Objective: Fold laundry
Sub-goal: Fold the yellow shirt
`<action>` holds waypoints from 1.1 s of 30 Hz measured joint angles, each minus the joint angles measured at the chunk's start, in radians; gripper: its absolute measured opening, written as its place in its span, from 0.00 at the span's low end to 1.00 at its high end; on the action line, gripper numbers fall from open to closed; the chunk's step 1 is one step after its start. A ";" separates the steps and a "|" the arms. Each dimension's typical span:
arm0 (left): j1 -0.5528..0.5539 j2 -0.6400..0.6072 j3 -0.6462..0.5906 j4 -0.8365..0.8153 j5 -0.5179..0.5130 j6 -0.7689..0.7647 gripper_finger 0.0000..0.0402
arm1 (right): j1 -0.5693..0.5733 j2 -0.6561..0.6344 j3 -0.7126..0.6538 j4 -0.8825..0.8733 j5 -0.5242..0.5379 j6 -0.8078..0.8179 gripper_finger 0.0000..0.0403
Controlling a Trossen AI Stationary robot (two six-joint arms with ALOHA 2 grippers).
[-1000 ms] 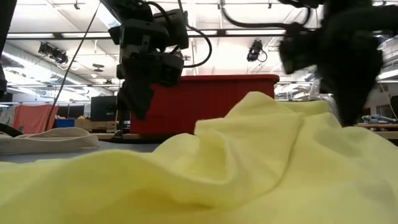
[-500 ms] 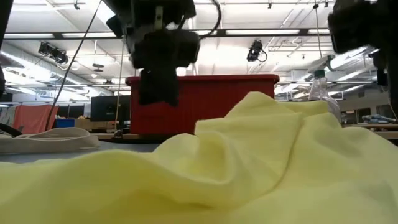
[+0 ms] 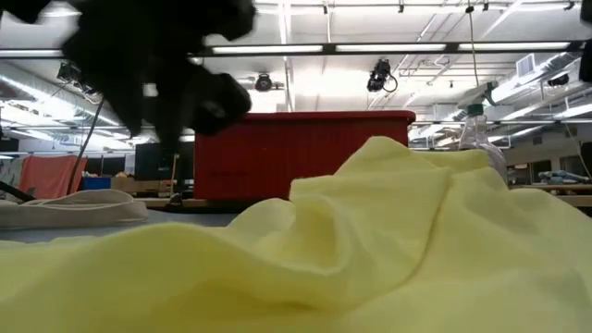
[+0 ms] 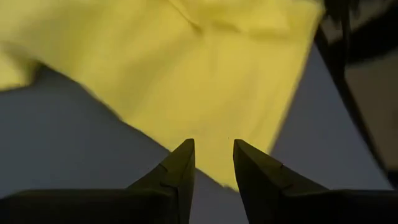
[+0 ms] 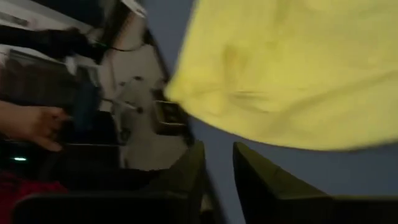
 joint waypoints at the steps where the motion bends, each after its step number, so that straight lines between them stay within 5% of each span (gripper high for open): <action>1: -0.025 0.000 0.000 -0.015 -0.014 0.013 0.29 | 0.006 0.020 0.030 0.006 0.025 -0.013 0.27; 7: -0.150 0.031 0.000 0.088 -0.178 -0.067 0.29 | 0.010 0.225 0.212 -0.012 0.069 -0.229 0.29; 14: -0.147 0.109 0.000 0.233 -0.296 -0.446 0.29 | -0.026 0.485 0.363 -0.080 0.097 -0.271 0.28; 19: -0.142 0.140 0.000 0.363 -0.405 -0.748 0.29 | -0.061 0.608 0.408 -0.094 -0.036 -0.234 0.22; 25: -0.170 0.162 0.000 0.502 -0.398 -0.936 0.29 | 0.005 0.568 0.413 -0.336 -0.183 -0.217 0.13; 33: -0.263 0.161 0.068 0.520 -0.494 -1.003 0.28 | 0.191 0.421 0.399 -0.740 -0.155 -0.132 0.08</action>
